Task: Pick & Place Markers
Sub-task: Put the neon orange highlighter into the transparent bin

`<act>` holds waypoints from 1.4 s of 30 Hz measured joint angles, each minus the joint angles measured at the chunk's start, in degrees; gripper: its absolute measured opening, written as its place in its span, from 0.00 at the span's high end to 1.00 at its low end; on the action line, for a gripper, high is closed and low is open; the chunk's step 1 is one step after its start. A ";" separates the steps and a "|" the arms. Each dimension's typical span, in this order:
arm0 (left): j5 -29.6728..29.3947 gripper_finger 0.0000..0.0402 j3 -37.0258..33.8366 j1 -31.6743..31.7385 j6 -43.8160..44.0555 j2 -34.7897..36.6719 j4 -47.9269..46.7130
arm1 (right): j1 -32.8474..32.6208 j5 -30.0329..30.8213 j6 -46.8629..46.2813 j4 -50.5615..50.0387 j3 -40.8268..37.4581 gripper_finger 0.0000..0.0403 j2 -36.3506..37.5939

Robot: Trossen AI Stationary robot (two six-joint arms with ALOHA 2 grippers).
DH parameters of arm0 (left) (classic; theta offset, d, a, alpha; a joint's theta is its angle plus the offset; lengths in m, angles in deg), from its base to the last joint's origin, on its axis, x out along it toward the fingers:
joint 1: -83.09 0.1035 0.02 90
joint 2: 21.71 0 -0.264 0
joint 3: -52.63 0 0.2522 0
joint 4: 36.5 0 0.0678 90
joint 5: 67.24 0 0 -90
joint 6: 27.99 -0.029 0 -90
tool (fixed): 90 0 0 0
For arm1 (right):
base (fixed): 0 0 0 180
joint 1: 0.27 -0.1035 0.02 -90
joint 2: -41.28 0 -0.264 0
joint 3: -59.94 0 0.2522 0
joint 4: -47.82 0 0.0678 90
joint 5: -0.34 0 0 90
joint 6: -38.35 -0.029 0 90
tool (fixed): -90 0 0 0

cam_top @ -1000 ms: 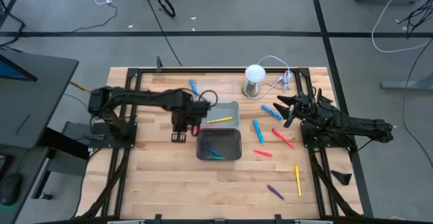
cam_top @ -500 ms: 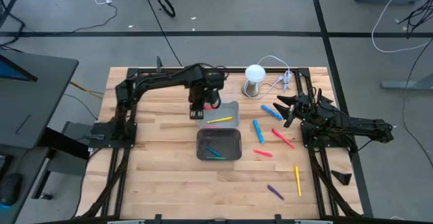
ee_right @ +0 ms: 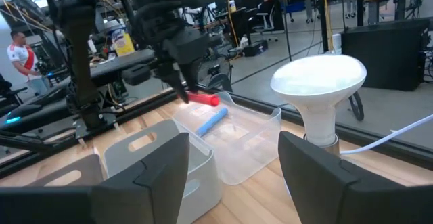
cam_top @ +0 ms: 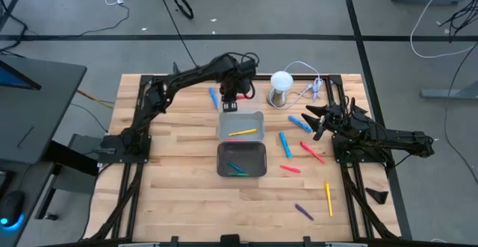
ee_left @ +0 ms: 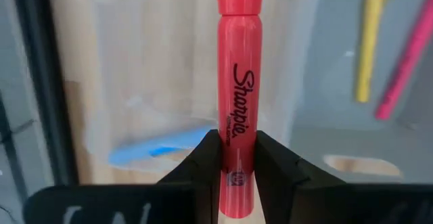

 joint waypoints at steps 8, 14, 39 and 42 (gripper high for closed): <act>-0.08 0.83 5.46 0.76 -4.61 -4.34 0.03 | -0.02 0.01 -0.01 0.00 0.00 0.43 0.00; -0.02 0.83 5.59 1.07 -4.60 -5.44 -0.13 | -0.02 0.00 0.00 0.00 0.00 0.43 0.00; 3.00 0.81 -6.04 1.72 -4.57 -6.22 10.25 | -0.02 0.00 0.00 0.00 0.00 0.43 0.00; 3.01 0.74 -6.04 1.96 -4.45 -6.22 10.49 | 0.00 0.00 0.00 0.00 0.00 0.43 0.01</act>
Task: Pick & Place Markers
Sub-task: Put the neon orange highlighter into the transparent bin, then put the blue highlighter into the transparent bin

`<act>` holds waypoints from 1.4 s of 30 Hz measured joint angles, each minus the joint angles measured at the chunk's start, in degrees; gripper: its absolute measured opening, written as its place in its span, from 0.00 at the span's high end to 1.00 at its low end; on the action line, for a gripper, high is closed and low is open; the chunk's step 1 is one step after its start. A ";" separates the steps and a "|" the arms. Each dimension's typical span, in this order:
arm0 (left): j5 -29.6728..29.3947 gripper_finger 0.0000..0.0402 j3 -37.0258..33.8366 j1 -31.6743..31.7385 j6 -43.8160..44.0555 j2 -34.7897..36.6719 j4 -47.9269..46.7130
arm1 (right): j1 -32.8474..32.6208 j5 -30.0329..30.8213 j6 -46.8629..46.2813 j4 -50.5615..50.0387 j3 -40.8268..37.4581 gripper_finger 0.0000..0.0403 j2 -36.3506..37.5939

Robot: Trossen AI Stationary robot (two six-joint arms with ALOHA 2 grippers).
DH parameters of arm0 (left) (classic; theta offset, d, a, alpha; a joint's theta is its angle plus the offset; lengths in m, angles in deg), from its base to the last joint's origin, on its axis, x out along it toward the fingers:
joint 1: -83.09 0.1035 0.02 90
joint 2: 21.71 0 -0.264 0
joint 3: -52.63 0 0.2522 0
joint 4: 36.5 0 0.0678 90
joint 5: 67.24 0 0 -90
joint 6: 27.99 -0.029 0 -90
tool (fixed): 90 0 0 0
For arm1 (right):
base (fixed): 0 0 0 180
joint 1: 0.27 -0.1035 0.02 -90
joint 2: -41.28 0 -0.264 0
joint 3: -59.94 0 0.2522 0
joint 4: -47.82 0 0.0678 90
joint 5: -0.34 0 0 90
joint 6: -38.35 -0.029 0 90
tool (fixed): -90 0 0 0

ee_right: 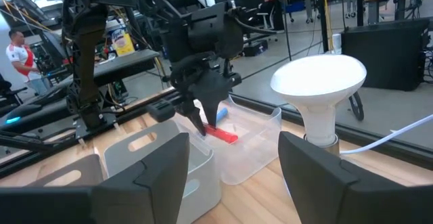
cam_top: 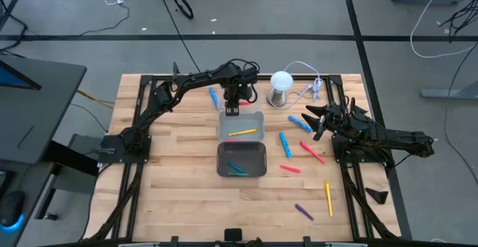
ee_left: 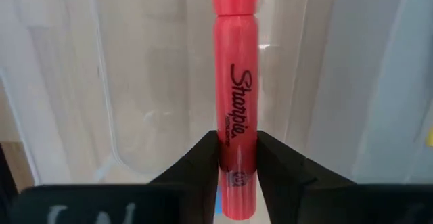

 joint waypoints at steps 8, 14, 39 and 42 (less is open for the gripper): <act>-0.01 0.61 0.00 0.03 1.08 0.00 0.04 | -0.01 0.00 0.00 0.00 0.00 0.43 0.00; -2.48 0.59 0.00 0.06 1.41 0.00 0.04 | 0.00 0.00 0.00 0.00 0.00 0.43 -0.01; -2.90 0.59 13.79 6.55 34.80 1.09 -8.87 | -0.02 0.00 -0.01 0.00 0.00 0.43 0.02; -2.07 0.59 13.86 7.39 40.38 2.28 -9.19 | -0.02 0.00 0.00 0.00 0.00 0.43 0.02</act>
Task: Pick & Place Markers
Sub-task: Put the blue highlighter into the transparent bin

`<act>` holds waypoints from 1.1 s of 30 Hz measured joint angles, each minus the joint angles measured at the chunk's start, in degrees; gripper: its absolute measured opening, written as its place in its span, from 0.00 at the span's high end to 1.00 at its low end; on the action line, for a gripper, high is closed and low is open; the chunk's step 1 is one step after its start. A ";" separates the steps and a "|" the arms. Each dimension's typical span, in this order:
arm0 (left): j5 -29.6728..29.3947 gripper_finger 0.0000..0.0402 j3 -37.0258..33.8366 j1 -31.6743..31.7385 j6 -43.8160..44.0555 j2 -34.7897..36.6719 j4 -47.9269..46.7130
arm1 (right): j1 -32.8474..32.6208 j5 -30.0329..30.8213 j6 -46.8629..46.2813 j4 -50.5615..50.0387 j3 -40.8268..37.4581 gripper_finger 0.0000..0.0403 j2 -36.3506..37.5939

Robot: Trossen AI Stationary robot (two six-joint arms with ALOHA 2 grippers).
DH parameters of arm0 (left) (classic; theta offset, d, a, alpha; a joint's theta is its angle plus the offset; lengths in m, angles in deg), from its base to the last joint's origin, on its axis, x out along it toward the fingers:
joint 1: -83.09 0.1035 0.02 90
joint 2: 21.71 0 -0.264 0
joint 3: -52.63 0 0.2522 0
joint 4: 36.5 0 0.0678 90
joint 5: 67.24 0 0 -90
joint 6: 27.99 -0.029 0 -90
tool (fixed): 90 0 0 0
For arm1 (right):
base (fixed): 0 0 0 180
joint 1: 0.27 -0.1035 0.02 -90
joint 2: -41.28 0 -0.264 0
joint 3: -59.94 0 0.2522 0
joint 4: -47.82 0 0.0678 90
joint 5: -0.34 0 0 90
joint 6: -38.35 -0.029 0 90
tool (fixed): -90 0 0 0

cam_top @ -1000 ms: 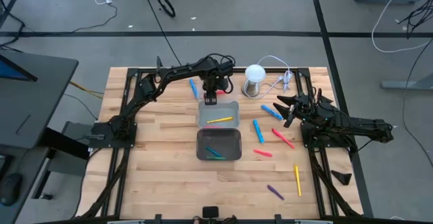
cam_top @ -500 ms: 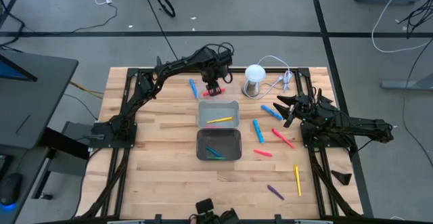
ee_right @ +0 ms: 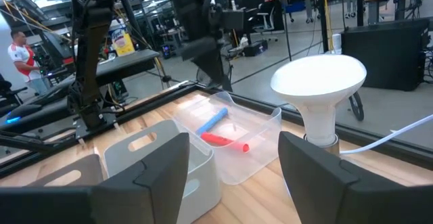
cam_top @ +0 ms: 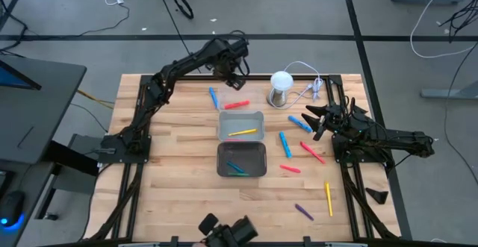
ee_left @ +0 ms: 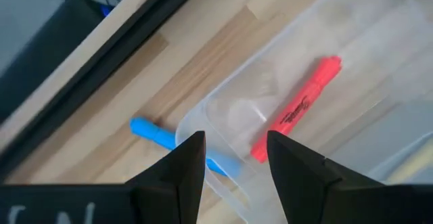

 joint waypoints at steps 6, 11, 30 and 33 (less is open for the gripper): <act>0.71 0.59 0.00 1.64 7.40 1.84 -0.08 | 0.02 0.00 0.00 0.00 0.00 0.43 0.00; 2.73 0.59 0.00 3.67 12.92 2.74 -1.59 | 0.00 0.00 -0.02 0.00 0.00 0.43 0.00; 4.76 0.59 0.00 9.45 31.44 2.92 -0.12 | 0.02 0.00 0.00 0.00 0.00 0.43 0.00; 6.20 0.59 0.00 10.01 33.19 2.92 -0.11 | 0.00 0.00 0.00 0.00 0.00 0.43 0.00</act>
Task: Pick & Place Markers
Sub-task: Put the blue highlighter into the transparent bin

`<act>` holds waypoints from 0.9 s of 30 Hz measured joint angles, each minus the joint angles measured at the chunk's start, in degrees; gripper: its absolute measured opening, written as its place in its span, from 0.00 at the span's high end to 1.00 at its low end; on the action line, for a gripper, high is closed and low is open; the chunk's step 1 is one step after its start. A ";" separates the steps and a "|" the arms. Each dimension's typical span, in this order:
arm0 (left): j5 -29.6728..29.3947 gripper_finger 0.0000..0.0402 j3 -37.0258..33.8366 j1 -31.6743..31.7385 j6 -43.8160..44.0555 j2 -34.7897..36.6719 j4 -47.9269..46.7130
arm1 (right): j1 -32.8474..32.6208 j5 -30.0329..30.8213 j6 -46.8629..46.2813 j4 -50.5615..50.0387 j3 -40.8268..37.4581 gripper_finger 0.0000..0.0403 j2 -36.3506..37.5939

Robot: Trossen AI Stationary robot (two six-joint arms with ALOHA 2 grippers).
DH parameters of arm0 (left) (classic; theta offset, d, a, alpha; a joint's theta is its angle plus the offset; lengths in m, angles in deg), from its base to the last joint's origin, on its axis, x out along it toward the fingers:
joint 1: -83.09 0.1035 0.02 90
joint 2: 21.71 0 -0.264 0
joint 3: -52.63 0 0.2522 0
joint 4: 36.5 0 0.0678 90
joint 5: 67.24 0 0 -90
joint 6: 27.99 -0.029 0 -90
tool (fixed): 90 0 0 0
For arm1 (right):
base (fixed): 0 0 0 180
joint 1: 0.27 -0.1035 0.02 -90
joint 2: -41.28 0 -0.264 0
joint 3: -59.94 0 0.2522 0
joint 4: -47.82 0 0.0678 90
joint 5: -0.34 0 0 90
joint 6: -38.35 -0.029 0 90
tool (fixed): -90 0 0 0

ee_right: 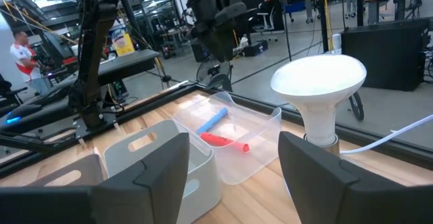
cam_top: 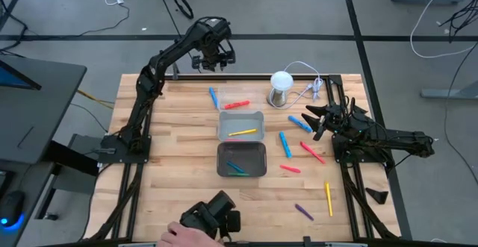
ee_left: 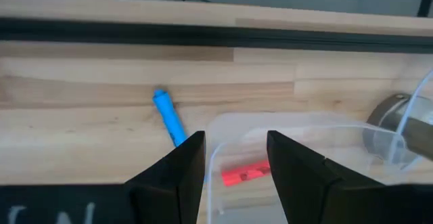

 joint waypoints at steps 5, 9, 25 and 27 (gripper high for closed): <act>2.18 0.59 -0.66 0.03 0.40 0.03 0.34 | 0.00 0.00 0.00 0.00 0.00 0.43 0.00; 2.04 0.59 -5.07 -0.05 2.04 2.61 2.08 | 0.02 0.00 -0.02 0.00 0.00 0.43 0.00; 1.90 0.59 -36.26 -0.59 12.58 19.47 22.36 | 0.02 0.00 -0.02 0.00 0.00 0.43 0.00; 2.28 0.59 -39.19 -0.73 13.64 20.22 23.22 | 0.00 0.00 0.00 0.00 0.00 0.43 0.00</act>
